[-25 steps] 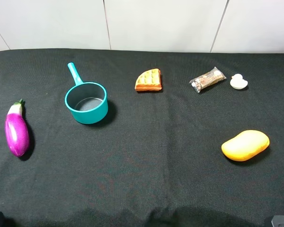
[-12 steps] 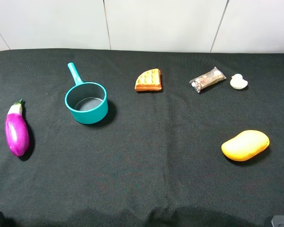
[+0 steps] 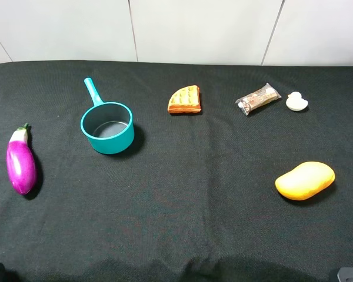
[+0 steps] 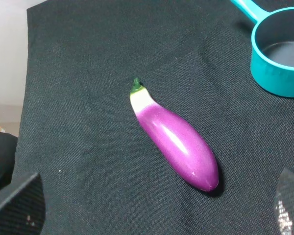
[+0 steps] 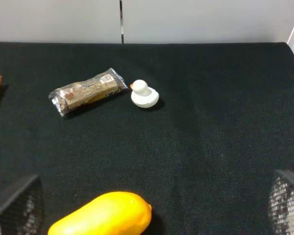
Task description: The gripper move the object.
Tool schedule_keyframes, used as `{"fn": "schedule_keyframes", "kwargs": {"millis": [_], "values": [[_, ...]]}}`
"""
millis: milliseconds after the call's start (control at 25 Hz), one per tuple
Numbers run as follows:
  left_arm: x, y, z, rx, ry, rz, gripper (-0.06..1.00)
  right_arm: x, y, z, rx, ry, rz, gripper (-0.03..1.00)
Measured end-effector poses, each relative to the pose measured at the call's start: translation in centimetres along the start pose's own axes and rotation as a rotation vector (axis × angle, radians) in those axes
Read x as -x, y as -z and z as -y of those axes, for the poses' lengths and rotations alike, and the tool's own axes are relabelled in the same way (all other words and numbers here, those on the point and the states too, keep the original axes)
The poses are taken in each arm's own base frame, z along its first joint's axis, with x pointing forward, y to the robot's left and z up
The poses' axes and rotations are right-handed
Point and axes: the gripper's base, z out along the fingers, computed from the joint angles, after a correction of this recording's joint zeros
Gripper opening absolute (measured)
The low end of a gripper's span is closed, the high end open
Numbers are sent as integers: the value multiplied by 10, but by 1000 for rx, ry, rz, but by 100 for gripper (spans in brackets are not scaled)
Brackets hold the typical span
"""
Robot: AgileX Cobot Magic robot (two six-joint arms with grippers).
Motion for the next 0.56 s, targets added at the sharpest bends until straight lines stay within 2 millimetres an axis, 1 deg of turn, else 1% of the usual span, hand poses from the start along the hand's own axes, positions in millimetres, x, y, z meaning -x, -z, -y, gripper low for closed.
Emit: {"fn": "schedule_keyframes", "kwargs": {"millis": [560], "values": [[0, 0, 0, 0, 0, 0, 99, 0, 0, 0, 0, 0, 0, 69]]}}
